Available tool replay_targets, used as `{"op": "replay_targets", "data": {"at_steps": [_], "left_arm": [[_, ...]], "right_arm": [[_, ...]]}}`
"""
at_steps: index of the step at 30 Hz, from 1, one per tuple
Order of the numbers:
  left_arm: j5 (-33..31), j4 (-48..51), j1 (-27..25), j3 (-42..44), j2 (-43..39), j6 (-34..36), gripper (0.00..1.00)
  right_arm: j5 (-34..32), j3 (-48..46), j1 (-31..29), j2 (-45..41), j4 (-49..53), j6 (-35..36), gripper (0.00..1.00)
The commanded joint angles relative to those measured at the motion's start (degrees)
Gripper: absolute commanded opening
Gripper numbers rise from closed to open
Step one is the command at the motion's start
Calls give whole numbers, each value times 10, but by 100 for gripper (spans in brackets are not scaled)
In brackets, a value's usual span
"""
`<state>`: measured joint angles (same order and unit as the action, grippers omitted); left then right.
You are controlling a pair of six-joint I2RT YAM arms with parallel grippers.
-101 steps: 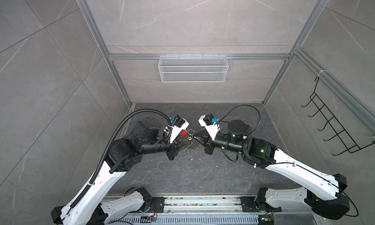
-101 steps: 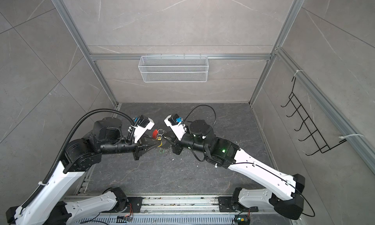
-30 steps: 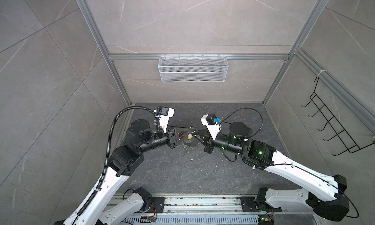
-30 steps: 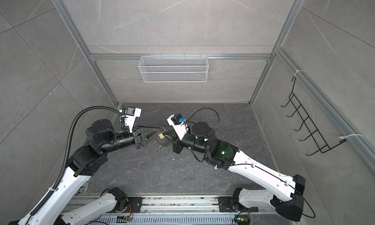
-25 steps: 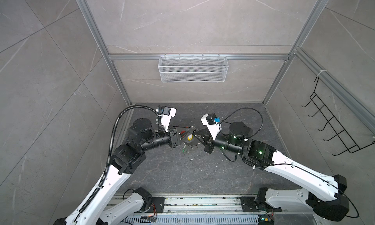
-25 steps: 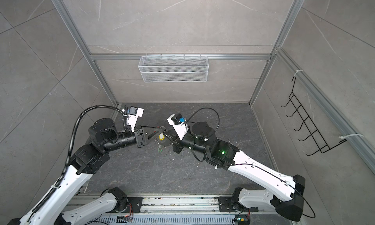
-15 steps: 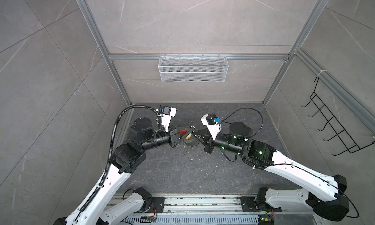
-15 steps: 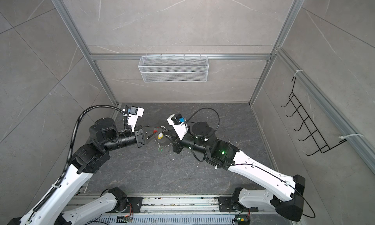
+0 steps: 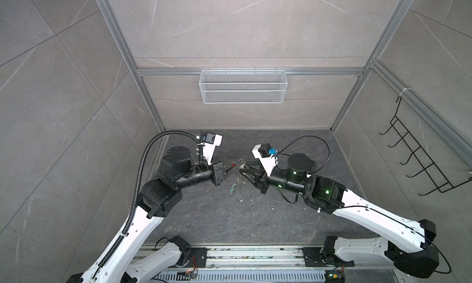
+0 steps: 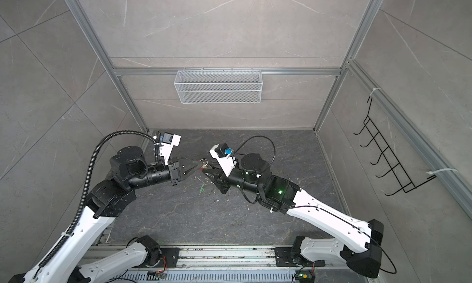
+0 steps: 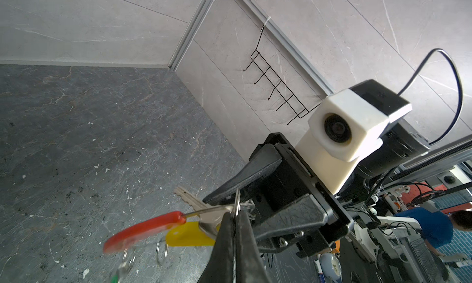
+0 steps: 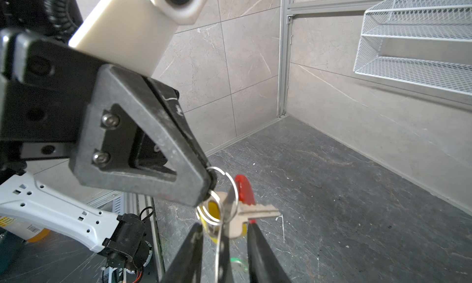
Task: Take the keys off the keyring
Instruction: 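Draw the left gripper back while the right gripper holds the keyring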
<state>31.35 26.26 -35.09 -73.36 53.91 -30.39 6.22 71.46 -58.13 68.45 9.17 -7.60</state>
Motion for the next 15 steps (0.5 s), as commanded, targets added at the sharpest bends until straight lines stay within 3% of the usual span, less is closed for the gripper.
{"op": "replay_targets", "data": {"at_steps": [1,8,10,15], "left_arm": [[-5,27,0,-35,4,47,0],[-9,96,1,-70,28,115,0],[-10,108,3,-75,32,131,0],[-12,132,8,-79,42,166,0]], "right_arm": [[26,3,-2,-8,34,-1,47],[37,-45,-2,-47,41,0,55],[45,-53,-2,-54,44,2,63],[45,-61,2,-68,47,5,62]]}}
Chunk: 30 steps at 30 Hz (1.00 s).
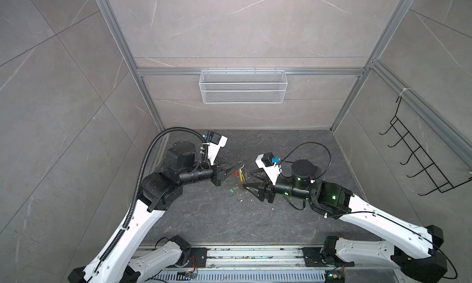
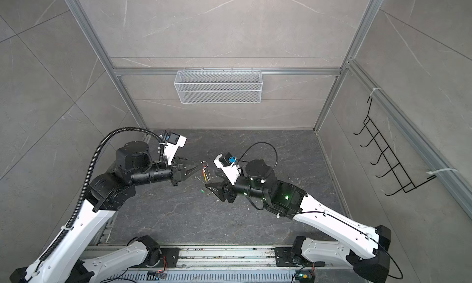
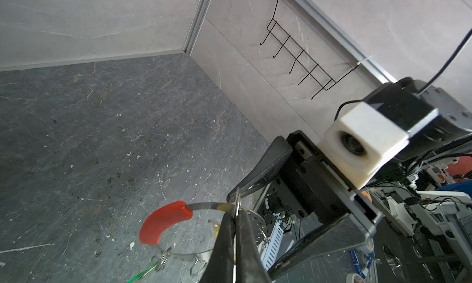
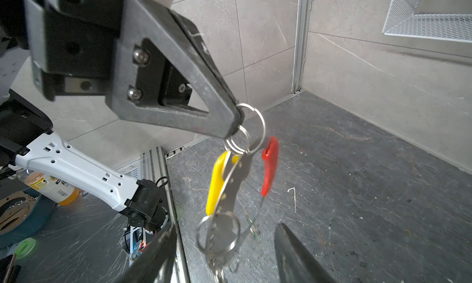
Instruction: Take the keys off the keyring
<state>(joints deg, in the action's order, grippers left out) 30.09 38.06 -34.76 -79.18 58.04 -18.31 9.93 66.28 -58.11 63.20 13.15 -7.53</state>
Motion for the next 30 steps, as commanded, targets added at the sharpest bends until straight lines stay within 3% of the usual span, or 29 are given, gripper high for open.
{"op": "replay_targets", "data": {"at_steps": [1,4,7,12,16,20,27,28,30], "left_arm": [[0,17,4,-22,1,52,0],[0,35,4,-25,5,74,0],[9,39,5,-25,6,87,0],[16,41,5,-26,10,92,0],[25,43,5,-25,12,97,0],[39,47,5,-26,16,109,0],[81,55,4,-38,26,128,0],[83,55,4,-39,26,128,0],[95,55,5,-39,27,133,0]], "right_arm": [[-1,-8,4,-17,10,3,60],[-23,-11,30,-30,2,-7,50],[6,-30,85,-39,-42,-45,49],[86,35,140,39,-3,-78,54],[80,58,151,89,5,-113,44],[195,88,215,114,27,-129,47],[369,34,247,63,-52,-85,47],[386,30,249,61,-60,-87,43],[416,28,251,64,-71,-91,22]]}}
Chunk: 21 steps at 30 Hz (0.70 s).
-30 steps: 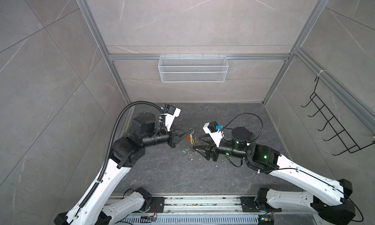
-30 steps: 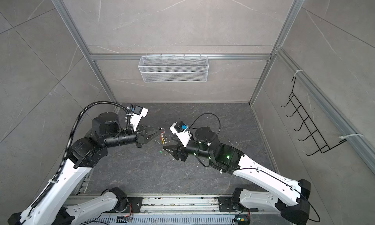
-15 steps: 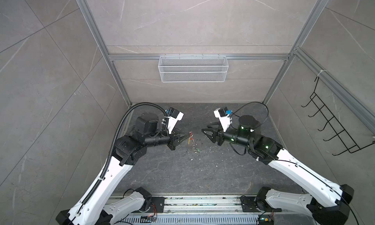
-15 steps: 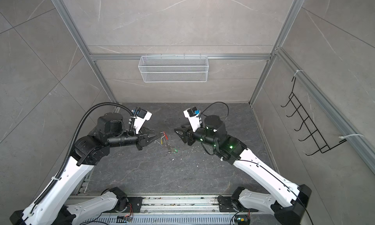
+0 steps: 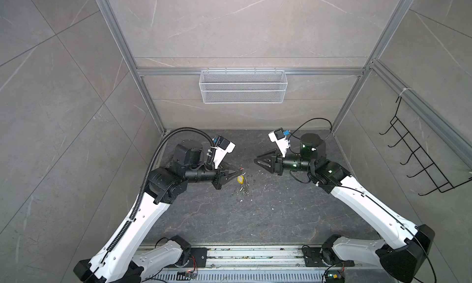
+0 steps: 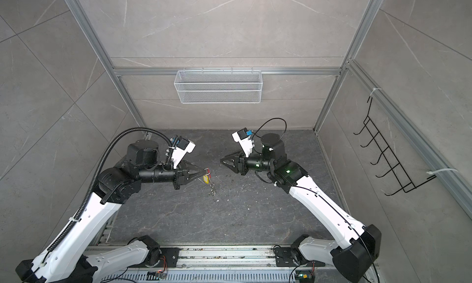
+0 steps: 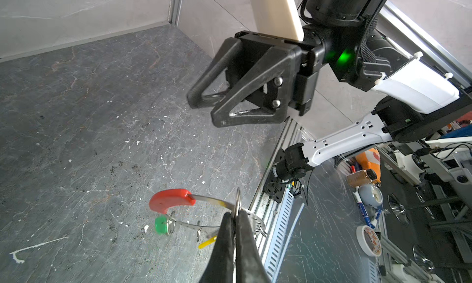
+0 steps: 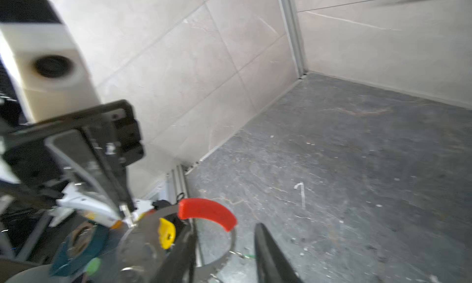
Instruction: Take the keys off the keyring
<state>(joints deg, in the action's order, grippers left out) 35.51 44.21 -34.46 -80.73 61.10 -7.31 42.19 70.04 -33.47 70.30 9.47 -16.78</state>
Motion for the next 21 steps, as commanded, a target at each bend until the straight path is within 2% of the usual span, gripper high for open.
{"op": "replay_targets", "data": {"at_steps": [1,3,4,6,8,13,21], "left_arm": [[48,-6,2,-23,-4,25,0],[63,-4,1,-23,-3,30,0],[72,-2,2,-24,-3,33,0],[91,5,1,-28,1,39,0],[113,10,1,-30,3,47,0],[140,23,2,-33,7,59,0],[144,31,1,-40,12,61,0]], "right_arm": [[111,-7,6,-3,-34,2,15],[165,-3,9,9,-41,-3,12],[191,2,9,14,-41,-2,14],[237,11,9,23,-38,2,23],[255,22,9,30,-18,19,27],[244,55,-12,35,47,73,39],[234,90,-50,53,92,109,41]]}}
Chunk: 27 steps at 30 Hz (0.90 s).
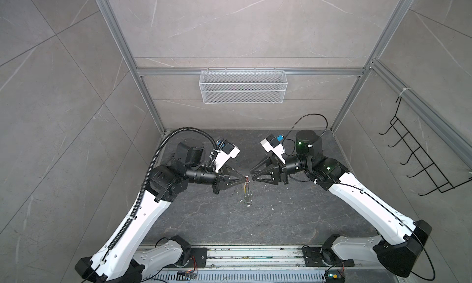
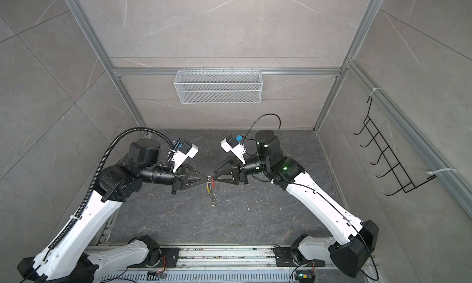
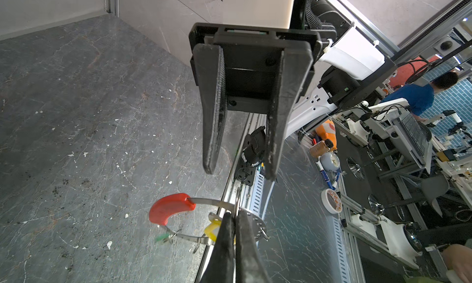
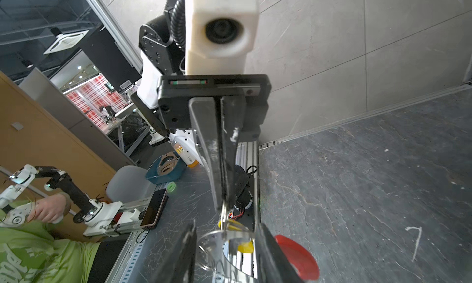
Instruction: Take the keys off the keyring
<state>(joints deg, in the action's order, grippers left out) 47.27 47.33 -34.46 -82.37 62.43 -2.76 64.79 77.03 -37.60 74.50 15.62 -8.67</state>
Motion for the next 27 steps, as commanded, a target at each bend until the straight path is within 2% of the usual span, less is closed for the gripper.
{"op": "replay_targets", "data": {"at_steps": [1,7,10,18,23,27], "left_arm": [[26,1,1,-24,-1,15,0],[21,1,2,-25,-3,14,0],[20,2,1,-24,-2,14,0],[20,3,1,-24,-2,14,0],[22,4,1,-22,0,13,0],[22,4,1,-21,0,13,0]], "right_arm": [[5,26,-14,14,41,35,41],[-10,47,-34,30,79,59,36],[-14,47,-37,30,78,59,30],[-30,47,-38,27,72,53,23],[-34,45,-38,27,60,46,22],[-37,44,-38,24,56,44,14]]}}
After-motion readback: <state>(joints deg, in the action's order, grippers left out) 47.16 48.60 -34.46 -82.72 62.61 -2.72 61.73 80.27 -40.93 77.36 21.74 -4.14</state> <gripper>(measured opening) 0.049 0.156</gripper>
